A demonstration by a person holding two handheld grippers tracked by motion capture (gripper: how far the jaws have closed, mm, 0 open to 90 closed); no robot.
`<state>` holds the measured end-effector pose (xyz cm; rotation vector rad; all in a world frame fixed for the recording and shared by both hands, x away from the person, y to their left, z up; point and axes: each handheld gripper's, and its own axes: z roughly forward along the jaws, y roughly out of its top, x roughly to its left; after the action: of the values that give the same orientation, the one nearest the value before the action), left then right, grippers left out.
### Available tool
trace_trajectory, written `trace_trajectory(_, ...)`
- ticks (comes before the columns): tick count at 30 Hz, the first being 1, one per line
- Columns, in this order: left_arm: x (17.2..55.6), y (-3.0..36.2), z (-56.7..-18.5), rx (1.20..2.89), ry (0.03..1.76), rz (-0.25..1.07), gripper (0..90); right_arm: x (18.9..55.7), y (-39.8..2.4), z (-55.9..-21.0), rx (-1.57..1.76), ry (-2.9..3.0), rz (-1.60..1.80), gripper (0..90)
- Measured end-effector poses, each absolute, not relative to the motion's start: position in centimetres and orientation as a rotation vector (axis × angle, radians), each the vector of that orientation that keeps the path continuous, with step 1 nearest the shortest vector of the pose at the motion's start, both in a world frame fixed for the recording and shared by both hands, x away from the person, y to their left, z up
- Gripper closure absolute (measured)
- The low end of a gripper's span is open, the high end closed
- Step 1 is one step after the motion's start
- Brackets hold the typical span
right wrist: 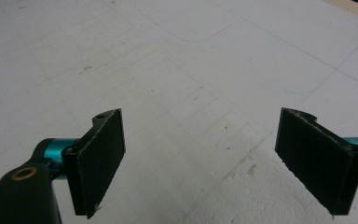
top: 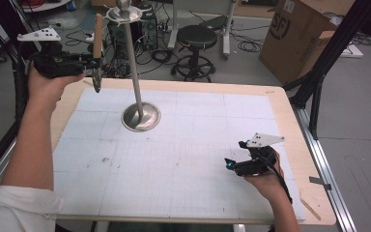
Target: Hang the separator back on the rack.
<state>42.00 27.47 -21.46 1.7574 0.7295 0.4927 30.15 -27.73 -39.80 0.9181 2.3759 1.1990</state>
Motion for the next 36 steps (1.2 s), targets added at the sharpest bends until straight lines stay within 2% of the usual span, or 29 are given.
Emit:
trace_trajectory(18, 42.6, 25.9, -21.8, 1.774, 0.736, 0.492, 68.1, 30.1, -27.8, -39.8, 0.916, 2.377, 1.203, 14.7)
trace_trajectory(26, 42.4, 26.0, -21.9, 1.798, 0.770, 0.532, 52.5, 29.9, -27.7, -39.7, 0.915, 2.376, 1.202, 14.7)
trace_trajectory(36, 41.3, 26.5, -22.5, 1.827, 0.767, 0.561, 42.7, 30.0, -27.7, -39.7, 0.910, 2.381, 1.197, 14.7)
